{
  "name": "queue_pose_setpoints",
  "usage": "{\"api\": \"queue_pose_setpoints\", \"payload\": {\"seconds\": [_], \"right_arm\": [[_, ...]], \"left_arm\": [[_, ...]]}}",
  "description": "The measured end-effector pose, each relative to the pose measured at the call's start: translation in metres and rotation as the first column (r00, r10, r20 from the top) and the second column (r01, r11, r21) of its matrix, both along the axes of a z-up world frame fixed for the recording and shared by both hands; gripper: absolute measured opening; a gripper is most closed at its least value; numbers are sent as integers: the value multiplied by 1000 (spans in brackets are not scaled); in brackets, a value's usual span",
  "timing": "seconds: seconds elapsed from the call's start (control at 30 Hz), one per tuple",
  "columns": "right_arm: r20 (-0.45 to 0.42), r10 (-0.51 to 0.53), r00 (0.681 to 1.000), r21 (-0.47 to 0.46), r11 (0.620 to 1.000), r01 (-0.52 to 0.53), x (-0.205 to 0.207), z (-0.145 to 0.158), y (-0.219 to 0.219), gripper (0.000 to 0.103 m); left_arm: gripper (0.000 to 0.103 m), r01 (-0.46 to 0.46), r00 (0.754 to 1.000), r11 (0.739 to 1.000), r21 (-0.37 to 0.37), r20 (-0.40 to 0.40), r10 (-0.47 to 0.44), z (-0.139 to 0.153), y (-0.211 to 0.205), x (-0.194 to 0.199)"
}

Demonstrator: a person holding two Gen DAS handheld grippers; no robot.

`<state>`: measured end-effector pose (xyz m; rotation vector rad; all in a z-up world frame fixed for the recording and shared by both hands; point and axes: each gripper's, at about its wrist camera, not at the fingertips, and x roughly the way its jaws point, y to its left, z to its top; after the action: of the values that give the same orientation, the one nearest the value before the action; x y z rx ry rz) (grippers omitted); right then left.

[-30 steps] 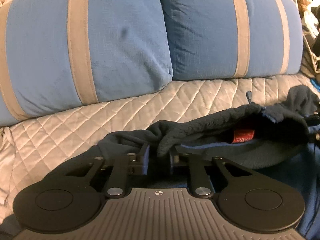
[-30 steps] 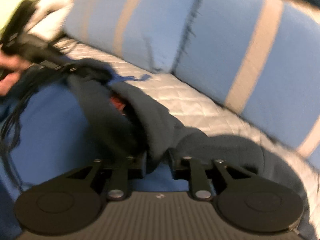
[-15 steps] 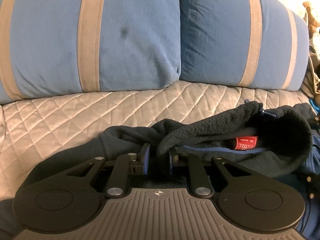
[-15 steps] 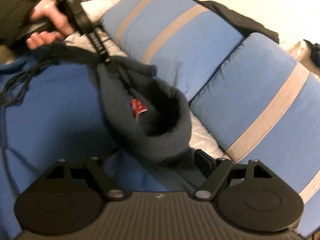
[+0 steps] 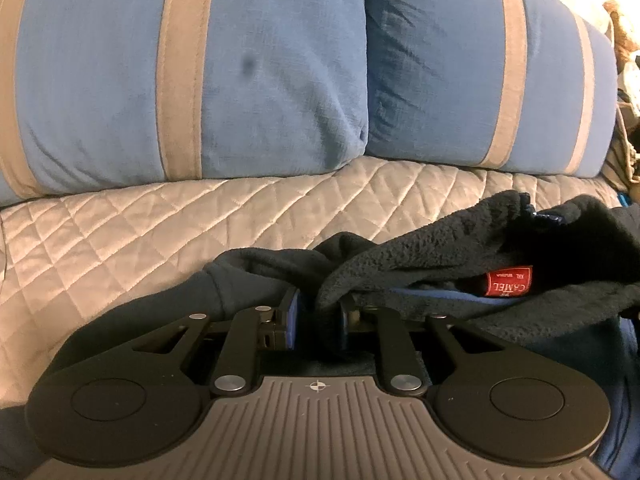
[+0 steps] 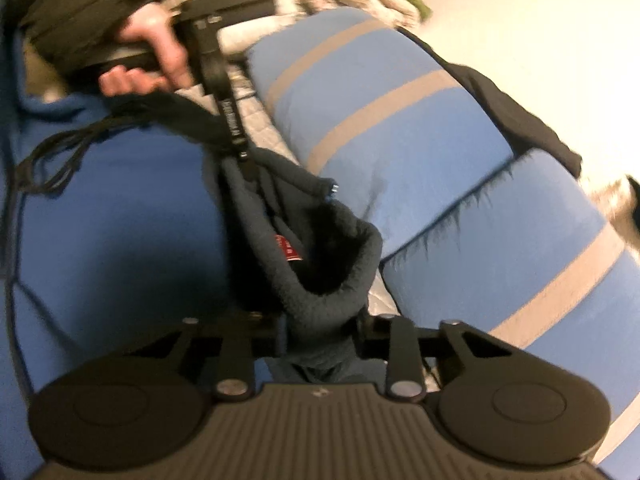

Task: Fold clothes
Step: 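Hold the hood up with the right gripper while the left gripper regrips the hood fabric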

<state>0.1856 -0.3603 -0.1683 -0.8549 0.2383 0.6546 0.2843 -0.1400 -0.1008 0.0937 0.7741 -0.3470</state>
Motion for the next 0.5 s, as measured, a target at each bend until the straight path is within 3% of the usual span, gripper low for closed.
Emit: {"api": "queue_pose_setpoints", "payload": {"seconds": [0.13, 0.17, 0.27, 0.37, 0.5], "right_arm": [[2, 26, 1000, -51, 998, -26, -6, -1, 0, 21], [0, 25, 1000, -56, 998, -25, -6, -1, -1, 21], [-20, -4, 1000, -33, 999, 4, 0, 0, -6, 21], [-45, -18, 999, -2, 1000, 18, 5, 4, -12, 21], [-79, -35, 996, 39, 999, 38, 13, 8, -20, 21]], "left_arm": [[42, 25, 999, 999, -36, 27, -24, 7, 5, -5], [50, 39, 999, 998, -43, 39, -37, 11, 6, -7], [61, 129, 988, 991, -44, 94, -124, 21, 9, -21], [77, 242, 956, 970, -9, 170, -238, 29, 10, -38], [78, 364, 902, 924, 122, 200, -382, 22, 3, -46]]}}
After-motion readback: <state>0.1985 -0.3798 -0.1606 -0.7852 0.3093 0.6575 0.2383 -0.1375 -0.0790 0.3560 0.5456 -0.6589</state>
